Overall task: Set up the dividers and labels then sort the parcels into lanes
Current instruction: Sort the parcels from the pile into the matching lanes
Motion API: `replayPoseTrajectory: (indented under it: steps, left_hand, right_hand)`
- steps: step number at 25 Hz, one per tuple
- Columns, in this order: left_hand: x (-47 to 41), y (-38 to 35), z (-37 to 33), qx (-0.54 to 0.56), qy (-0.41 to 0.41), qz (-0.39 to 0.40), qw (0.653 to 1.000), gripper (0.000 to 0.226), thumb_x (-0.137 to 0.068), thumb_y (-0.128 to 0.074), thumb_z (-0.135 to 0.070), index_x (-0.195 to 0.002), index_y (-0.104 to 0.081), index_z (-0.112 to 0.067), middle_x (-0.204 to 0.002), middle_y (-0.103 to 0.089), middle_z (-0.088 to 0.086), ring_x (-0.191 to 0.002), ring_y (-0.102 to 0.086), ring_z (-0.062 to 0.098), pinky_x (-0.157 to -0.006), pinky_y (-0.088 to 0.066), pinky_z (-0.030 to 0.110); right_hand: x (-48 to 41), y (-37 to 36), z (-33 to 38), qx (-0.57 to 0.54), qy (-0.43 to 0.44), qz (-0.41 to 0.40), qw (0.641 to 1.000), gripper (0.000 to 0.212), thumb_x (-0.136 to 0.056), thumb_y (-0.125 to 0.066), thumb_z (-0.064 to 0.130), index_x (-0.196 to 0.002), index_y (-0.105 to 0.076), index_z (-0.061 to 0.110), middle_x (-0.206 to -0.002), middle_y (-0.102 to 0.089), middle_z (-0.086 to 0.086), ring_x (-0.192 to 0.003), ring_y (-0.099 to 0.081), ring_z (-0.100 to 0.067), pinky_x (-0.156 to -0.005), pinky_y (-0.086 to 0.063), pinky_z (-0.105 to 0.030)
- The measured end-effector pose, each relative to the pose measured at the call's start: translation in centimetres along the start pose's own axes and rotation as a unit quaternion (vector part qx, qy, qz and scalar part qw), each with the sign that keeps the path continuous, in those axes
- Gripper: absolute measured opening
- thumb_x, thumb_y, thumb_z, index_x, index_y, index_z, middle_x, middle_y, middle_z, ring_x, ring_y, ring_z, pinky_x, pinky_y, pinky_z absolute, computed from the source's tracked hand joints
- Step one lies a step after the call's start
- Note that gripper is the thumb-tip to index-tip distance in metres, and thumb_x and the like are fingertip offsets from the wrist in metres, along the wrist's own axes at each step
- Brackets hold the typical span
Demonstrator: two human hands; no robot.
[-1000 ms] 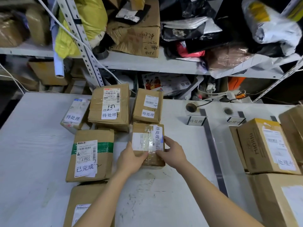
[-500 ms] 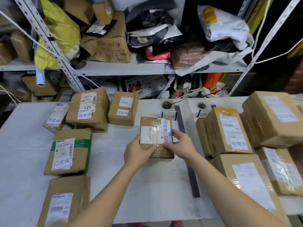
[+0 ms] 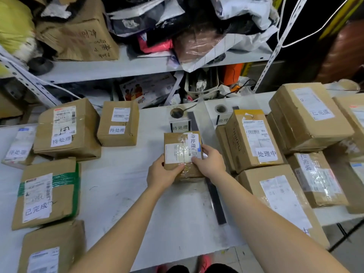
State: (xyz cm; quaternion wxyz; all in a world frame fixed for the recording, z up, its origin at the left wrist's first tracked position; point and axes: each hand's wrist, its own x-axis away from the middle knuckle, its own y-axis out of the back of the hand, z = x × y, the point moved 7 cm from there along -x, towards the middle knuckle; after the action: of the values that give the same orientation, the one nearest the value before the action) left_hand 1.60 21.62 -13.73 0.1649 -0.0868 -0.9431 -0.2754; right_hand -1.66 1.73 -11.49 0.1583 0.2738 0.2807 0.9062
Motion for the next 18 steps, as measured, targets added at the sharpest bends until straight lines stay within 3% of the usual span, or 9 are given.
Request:
replayPoseTrajectory:
  steps: [4,7,10,12,15,18]
  left_hand:
    - [-1.1,-0.5,0.1,0.001,0.0,0.003,1.0,0.06,-0.073,-0.082,-0.057,-0.128,-0.06,-0.046,-0.106,-0.067,-0.022,-0.101,-0.064,0.007,-0.088,-0.059,0.037]
    - [-1.7,-0.6,0.4,0.006,0.004,0.02,1.0,0.064,-0.076,-0.083,-0.052,-0.133,-0.058,-0.036,-0.12,-0.068,-0.013,-0.105,-0.064,0.01,-0.09,-0.057,0.032]
    - [-2.1,-0.1,0.6,-0.017,0.017,0.031,0.999,0.071,-0.076,-0.081,-0.055,-0.136,-0.055,-0.029,-0.127,-0.068,-0.008,-0.113,-0.066,0.017,-0.09,-0.056,0.033]
    - [-2.3,1.2,0.6,-0.046,0.021,0.026,0.998,0.08,-0.079,-0.076,-0.06,-0.146,-0.046,-0.027,-0.135,-0.064,0.0,-0.122,-0.062,0.024,-0.092,-0.053,0.034]
    - [-2.8,5.2,0.6,-0.102,0.008,0.001,0.995,0.091,-0.085,-0.068,-0.064,-0.157,-0.031,-0.023,-0.15,-0.053,0.008,-0.134,-0.052,0.031,-0.104,-0.049,0.042]
    - [-3.2,10.8,-0.2,-0.182,-0.034,-0.039,0.982,0.082,-0.091,-0.061,-0.061,-0.157,-0.032,-0.022,-0.149,-0.053,0.007,-0.133,-0.052,0.031,-0.1,-0.048,0.041]
  right_hand:
    - [0.0,-0.4,0.3,0.046,-0.022,-0.034,0.998,0.056,-0.091,-0.07,0.039,-0.144,-0.05,0.036,-0.132,-0.067,0.012,-0.118,-0.063,-0.021,-0.077,-0.044,-0.032]
    - [0.1,-0.7,0.7,0.053,-0.028,-0.043,0.997,0.057,-0.09,-0.071,0.037,-0.143,-0.05,0.034,-0.128,-0.068,0.009,-0.116,-0.064,-0.022,-0.076,-0.046,-0.032]
    - [0.1,-1.5,1.2,-0.008,-0.043,-0.029,0.999,0.055,-0.083,-0.075,0.036,-0.135,-0.057,0.028,-0.121,-0.07,0.005,-0.112,-0.066,-0.021,-0.084,-0.052,-0.033]
    - [0.6,-1.7,2.0,-0.041,-0.049,-0.025,0.998,0.065,-0.082,-0.076,0.038,-0.142,-0.053,0.024,-0.132,-0.066,0.003,-0.121,-0.063,-0.021,-0.097,-0.051,-0.035]
    - [1.3,-1.5,4.4,0.0,-0.008,-0.021,1.0,0.077,-0.087,-0.074,0.036,-0.154,-0.04,0.02,-0.149,-0.053,-0.003,-0.136,-0.051,-0.025,-0.105,-0.044,-0.036]
    - [1.8,-1.5,8.1,0.068,0.076,-0.017,0.995,0.073,-0.088,-0.073,0.034,-0.152,-0.042,0.018,-0.151,-0.052,-0.003,-0.136,-0.05,-0.025,-0.1,-0.045,-0.034]
